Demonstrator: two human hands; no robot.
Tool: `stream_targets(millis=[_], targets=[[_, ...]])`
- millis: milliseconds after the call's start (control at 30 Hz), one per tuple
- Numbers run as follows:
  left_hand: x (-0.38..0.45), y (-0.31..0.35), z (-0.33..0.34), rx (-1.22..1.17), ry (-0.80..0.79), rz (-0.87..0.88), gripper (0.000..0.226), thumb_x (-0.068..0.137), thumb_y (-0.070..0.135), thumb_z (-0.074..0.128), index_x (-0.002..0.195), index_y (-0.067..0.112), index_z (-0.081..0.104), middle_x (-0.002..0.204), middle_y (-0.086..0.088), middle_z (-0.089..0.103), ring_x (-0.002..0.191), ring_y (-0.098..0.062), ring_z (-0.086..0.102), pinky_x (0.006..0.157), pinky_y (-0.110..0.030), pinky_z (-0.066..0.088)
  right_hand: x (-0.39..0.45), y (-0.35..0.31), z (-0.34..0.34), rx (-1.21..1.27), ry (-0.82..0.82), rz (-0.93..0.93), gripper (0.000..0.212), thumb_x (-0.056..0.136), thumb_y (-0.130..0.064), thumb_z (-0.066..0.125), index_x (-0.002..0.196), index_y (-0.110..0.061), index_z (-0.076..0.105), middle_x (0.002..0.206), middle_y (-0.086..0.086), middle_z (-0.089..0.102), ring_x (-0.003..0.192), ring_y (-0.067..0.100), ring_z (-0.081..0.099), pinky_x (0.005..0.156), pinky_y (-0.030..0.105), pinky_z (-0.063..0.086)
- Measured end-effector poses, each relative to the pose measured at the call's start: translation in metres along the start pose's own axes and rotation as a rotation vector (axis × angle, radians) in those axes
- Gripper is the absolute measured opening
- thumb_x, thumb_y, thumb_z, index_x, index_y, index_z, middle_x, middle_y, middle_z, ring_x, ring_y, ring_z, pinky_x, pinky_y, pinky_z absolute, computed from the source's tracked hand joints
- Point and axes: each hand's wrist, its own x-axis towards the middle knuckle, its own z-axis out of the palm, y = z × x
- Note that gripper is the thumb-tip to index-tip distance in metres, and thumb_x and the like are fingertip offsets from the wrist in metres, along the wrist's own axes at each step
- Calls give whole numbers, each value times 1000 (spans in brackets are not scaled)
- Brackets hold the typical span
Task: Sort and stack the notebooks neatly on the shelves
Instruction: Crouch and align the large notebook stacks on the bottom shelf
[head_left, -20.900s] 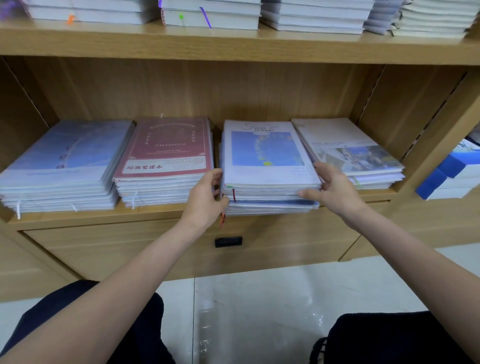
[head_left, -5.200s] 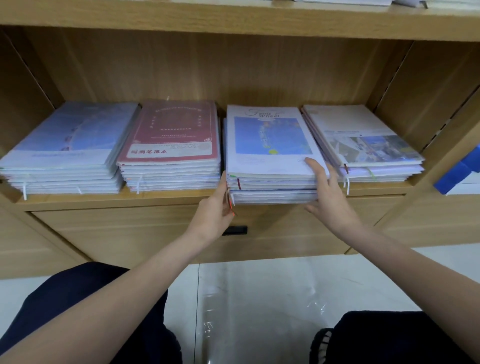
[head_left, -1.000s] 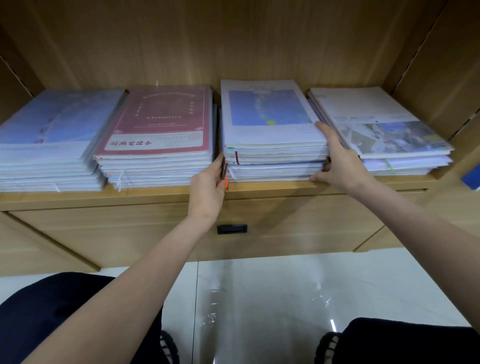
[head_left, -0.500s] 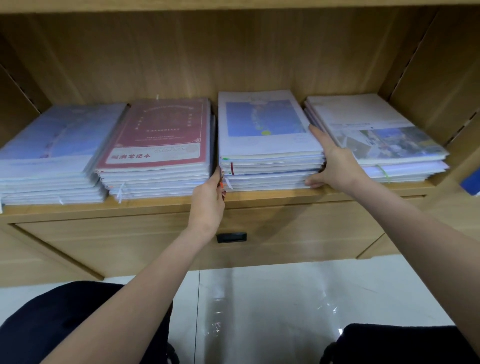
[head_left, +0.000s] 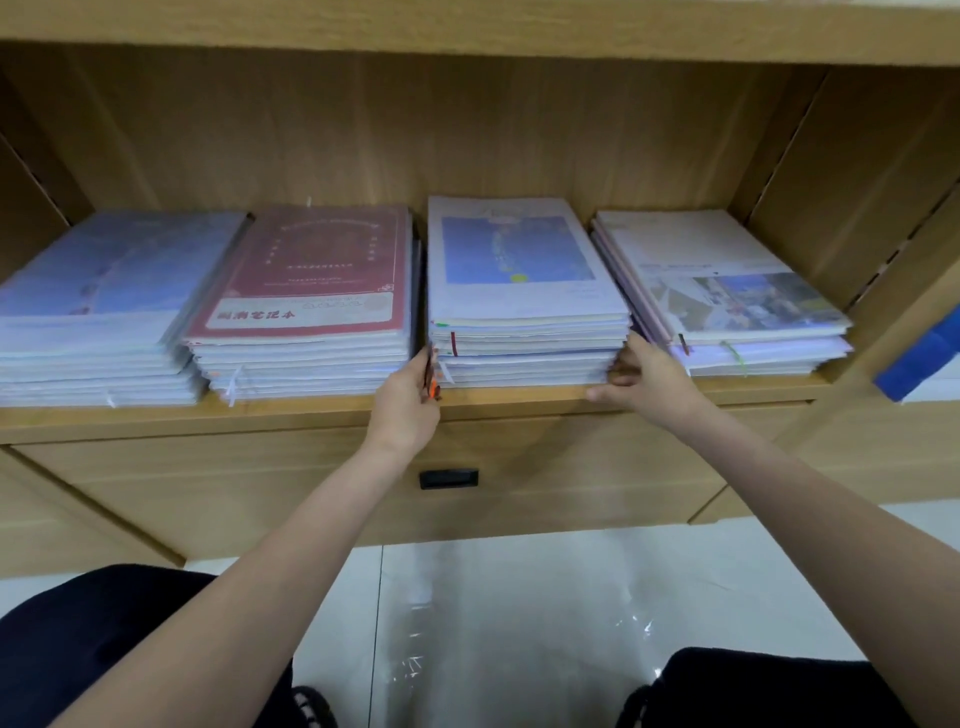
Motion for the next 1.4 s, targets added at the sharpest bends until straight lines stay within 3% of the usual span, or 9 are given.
stream_targets(millis=[267, 433, 600, 733, 867, 967, 1067, 1167, 1400], targets=[[-3, 3, -2, -74, -67, -35, 72, 85, -24, 29, 148, 9, 16, 147, -2, 34, 137, -17, 30, 107, -22, 25, 4, -5, 1, -71, 79, -4, 60, 72, -10, 79, 125, -12, 51, 106, 4, 60, 83, 19, 60, 77, 23, 41], [-5, 3, -2, -76, -82, -52, 71, 86, -23, 29, 147, 10, 18, 134, 8, 38, 128, -5, 34, 103, -16, 25, 8, -2, 4, -116, 122, -22, 55, 70, -12, 81, 119, -8, 55, 101, 9, 65, 89, 27, 65, 80, 29, 47], [-2, -1, -1, -29, -80, -71, 73, 83, -23, 30, 147, 10, 19, 139, -2, 41, 132, -21, 38, 111, -30, 27, 10, 0, 5, -175, 134, -29, 52, 69, -18, 81, 115, -5, 59, 105, 16, 68, 99, 32, 63, 89, 44, 48], [-8, 10, -3, 3, -81, -95, 69, 85, -20, 36, 147, 6, 20, 133, -13, 48, 126, -32, 45, 98, -30, 37, 6, -5, 5, -213, 144, -17, 50, 72, -22, 79, 115, -7, 59, 105, 17, 68, 102, 32, 62, 87, 42, 48], [-17, 21, -8, 6, -91, -75, 61, 87, -17, 39, 144, 2, 27, 138, -23, 43, 129, -37, 40, 105, -37, 34, 2, -16, 1, -240, 106, 4, 62, 73, -20, 79, 126, -9, 50, 117, 13, 64, 111, 30, 57, 88, 33, 42], [-17, 23, -9, -78, -97, -99, 68, 88, -16, 39, 148, 9, 19, 146, -12, 37, 134, -25, 36, 114, -37, 27, 4, -23, 0, -62, 30, 55, 78, 71, -14, 80, 136, -12, 38, 125, 8, 58, 117, 26, 52, 94, 30, 39], [-21, 28, -6, -131, -112, -87, 76, 90, -11, 45, 150, 14, 6, 152, -1, 28, 137, -15, 32, 115, -34, 24, 4, -26, -4, 210, 21, 83, 76, 68, -6, 81, 133, -14, 41, 124, 4, 58, 116, 24, 54, 101, 39, 42], [-24, 30, -6, -109, -146, -64, 78, 91, -7, 45, 150, 21, 3, 148, -2, 34, 122, -11, 41, 103, -23, 30, -1, -31, -4, 370, -24, 79, 78, 69, -2, 80, 134, -17, 40, 121, 0, 58, 114, 20, 54, 100, 38, 44], [-25, 33, -11, -127, -190, -48, 79, 90, -8, 47, 150, 25, 6, 150, 3, 29, 132, -13, 34, 98, -20, 28, -7, -28, 0, 438, 5, 55, 83, 68, 1, 79, 137, -20, 40, 121, -1, 60, 113, 18, 55, 103, 41, 43]])
